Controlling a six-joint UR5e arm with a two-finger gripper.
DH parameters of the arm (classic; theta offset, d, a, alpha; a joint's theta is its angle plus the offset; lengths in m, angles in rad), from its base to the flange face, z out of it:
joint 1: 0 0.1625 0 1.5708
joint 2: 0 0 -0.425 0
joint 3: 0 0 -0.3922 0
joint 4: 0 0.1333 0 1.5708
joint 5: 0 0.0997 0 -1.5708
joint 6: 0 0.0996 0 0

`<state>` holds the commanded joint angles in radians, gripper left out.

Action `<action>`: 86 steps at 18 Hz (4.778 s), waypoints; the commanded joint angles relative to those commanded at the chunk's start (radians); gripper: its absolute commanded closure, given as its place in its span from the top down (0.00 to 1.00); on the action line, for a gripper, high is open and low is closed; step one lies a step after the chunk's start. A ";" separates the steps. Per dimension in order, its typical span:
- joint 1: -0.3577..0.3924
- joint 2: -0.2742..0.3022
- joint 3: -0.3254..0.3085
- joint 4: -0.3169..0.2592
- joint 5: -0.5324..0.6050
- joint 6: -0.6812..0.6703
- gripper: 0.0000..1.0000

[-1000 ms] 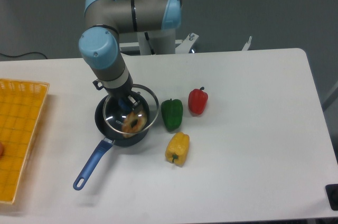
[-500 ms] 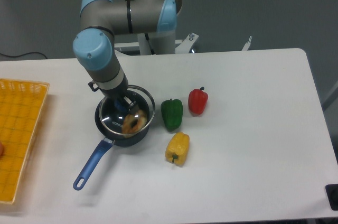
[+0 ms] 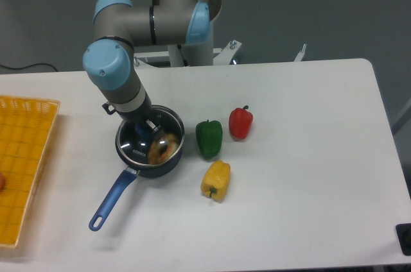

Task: Close the pot lid
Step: 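Set the lid down onto the saucepan rim, adjusting its seat, then release the lid knob and raise the gripper away from the pan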

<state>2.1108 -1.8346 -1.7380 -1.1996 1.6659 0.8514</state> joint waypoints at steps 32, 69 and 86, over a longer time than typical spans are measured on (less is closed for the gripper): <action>-0.014 -0.023 -0.003 0.008 0.006 -0.017 0.61; 0.118 0.047 0.049 0.011 0.052 0.132 1.00; 0.523 0.046 0.109 -0.070 0.000 0.675 1.00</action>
<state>2.6337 -1.7886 -1.6292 -1.2700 1.6659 1.5260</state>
